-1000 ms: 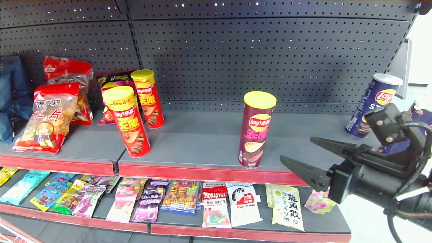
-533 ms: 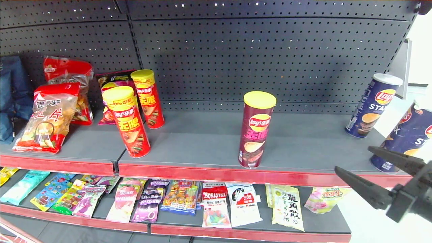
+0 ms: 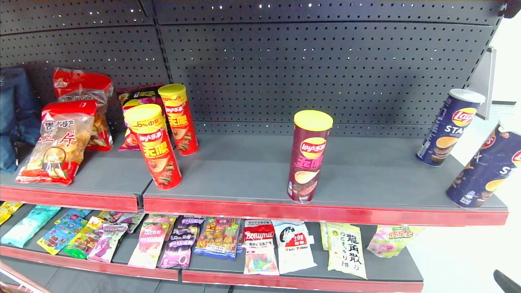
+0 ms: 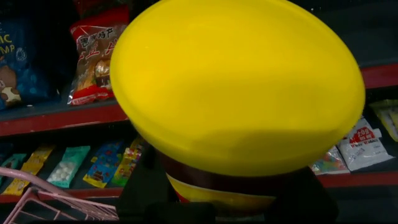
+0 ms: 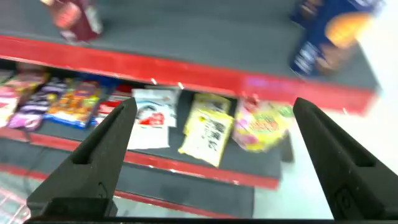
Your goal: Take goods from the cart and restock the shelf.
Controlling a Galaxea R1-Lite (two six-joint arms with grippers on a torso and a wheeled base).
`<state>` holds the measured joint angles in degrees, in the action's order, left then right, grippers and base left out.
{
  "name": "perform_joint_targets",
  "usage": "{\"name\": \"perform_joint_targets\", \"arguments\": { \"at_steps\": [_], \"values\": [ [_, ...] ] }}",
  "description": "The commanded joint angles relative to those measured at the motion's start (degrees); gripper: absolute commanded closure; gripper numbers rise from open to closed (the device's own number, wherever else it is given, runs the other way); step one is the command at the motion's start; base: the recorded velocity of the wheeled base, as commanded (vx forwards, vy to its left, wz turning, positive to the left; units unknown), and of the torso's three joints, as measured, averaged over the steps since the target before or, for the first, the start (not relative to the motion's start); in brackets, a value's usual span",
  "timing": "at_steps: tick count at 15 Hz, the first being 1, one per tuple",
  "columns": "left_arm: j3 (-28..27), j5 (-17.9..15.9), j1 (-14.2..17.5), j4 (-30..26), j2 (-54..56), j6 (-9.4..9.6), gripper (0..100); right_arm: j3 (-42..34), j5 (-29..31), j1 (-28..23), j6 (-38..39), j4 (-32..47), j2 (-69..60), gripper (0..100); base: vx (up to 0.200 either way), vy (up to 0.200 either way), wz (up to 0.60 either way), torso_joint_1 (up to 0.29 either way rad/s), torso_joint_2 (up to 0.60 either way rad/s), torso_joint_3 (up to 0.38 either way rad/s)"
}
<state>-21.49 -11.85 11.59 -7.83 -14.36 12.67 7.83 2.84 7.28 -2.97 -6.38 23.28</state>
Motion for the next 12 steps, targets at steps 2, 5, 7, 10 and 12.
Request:
{"name": "perform_joint_targets", "arguments": {
  "at_steps": [2, 5, 7, 10, 12],
  "values": [
    [-0.30, -1.60, 0.01, 0.00, -1.72, -0.01, 100, -0.44, 0.94, -2.27, 0.25, 9.63, -17.92, 0, 0.000, 0.000, 0.00, 0.000, 0.00, 0.000],
    [0.22, -3.44, 0.01, 0.00, -1.81, -0.45, 100, -0.62, 7.53, -4.47, -0.54, 9.54, -14.49, 0, 0.000, 0.000, 0.00, 0.000, 0.00, 0.000],
    [0.31, -4.50, 0.01, 0.00, -1.90, -0.63, 100, -2.47, 7.97, -5.26, -0.45, 9.54, -16.25, 0, 0.000, 0.000, 0.00, 0.000, 0.00, 0.000],
    [0.40, -4.94, 0.01, 0.00, -1.72, -2.21, 100, -6.68, 0.94, -5.52, 1.48, 5.67, -19.77, 0, 0.000, 0.000, 0.00, 0.000, 0.00, 0.000],
    [1.01, -5.73, 0.01, 0.00, -0.93, -2.29, 100, -7.83, -5.74, -6.75, 2.54, 6.46, -22.41, 0, 0.000, 0.000, 0.00, 0.000, 0.00, 0.000]
  ]
}}
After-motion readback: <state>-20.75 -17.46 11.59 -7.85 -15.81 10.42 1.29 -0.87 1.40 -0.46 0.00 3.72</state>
